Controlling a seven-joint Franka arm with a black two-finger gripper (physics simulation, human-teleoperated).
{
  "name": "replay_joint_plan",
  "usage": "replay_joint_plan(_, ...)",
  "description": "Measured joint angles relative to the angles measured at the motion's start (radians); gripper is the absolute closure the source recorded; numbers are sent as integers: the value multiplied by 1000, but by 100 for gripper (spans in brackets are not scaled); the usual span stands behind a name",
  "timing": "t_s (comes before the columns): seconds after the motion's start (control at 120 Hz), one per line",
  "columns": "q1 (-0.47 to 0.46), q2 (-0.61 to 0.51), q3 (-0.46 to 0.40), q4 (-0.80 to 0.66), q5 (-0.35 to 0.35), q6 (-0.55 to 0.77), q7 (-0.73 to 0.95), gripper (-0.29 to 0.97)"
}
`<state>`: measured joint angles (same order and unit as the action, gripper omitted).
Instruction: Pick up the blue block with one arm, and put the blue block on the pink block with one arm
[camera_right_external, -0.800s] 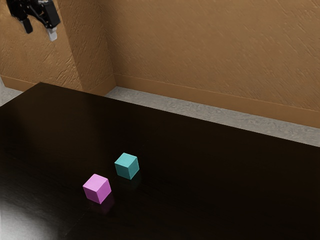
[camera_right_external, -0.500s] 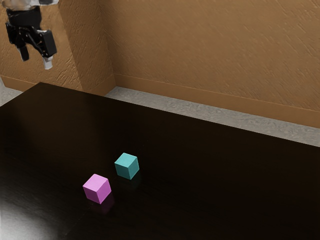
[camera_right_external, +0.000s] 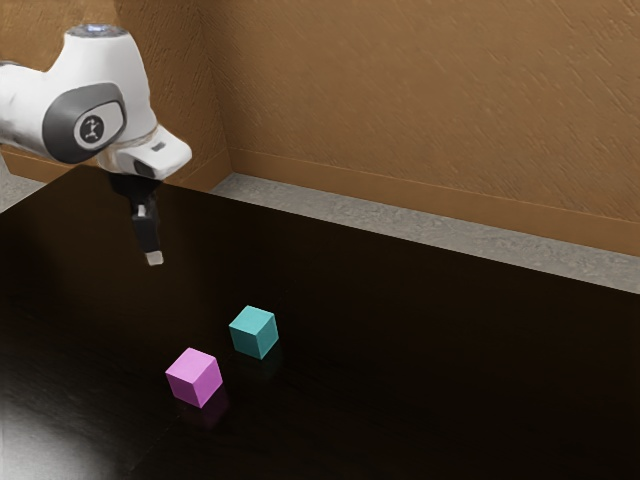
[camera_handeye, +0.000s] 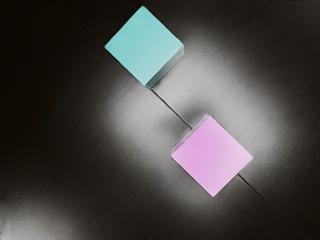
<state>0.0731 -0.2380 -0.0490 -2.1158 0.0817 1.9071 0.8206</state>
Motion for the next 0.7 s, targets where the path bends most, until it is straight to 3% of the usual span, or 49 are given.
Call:
replay_joint_plan(0.292,-3,193,-26,13,-23,214,293,0)
replay_joint_plan(0.7,6,395,-67,60,-80,315,527,0)
